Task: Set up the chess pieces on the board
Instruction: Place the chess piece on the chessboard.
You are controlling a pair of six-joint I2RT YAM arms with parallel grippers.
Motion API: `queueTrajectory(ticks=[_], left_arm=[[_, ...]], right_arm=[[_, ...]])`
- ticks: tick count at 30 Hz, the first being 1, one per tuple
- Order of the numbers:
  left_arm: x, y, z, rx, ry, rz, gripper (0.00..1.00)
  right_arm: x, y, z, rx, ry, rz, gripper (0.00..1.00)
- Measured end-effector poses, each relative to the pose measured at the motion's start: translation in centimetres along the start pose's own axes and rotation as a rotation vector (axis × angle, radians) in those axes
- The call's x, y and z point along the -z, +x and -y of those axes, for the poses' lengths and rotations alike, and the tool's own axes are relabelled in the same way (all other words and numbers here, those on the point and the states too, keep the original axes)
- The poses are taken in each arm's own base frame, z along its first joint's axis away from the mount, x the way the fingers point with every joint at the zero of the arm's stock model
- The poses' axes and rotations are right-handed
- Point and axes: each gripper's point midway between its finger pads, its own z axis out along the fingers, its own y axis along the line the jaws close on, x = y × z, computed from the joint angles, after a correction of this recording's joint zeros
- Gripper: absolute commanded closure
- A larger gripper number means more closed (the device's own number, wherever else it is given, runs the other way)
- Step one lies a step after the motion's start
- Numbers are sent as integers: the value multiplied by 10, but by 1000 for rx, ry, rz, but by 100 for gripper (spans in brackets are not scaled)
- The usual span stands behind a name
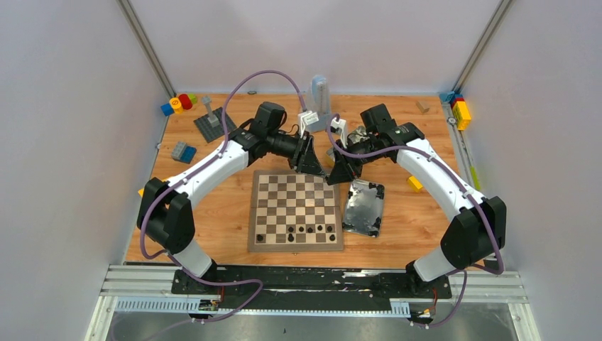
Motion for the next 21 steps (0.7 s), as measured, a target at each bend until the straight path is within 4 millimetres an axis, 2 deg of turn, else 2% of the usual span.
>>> queueTrajectory(ticks=[7, 11, 15, 21], left_arm=[[-3, 1, 4, -4, 14, -6, 60], [-4, 2, 3, -4, 17, -10, 70], [-5, 3, 3, -9, 17, -12, 86], [-1, 0, -3, -5, -3, 0, 91]], right_arm=[[-1, 0, 0, -1, -1, -1, 97], [-1, 1, 0, -5, -1, -3, 96], [0, 2, 1, -12, 7, -9, 85], [3, -2, 6, -14, 47, -9, 63]])
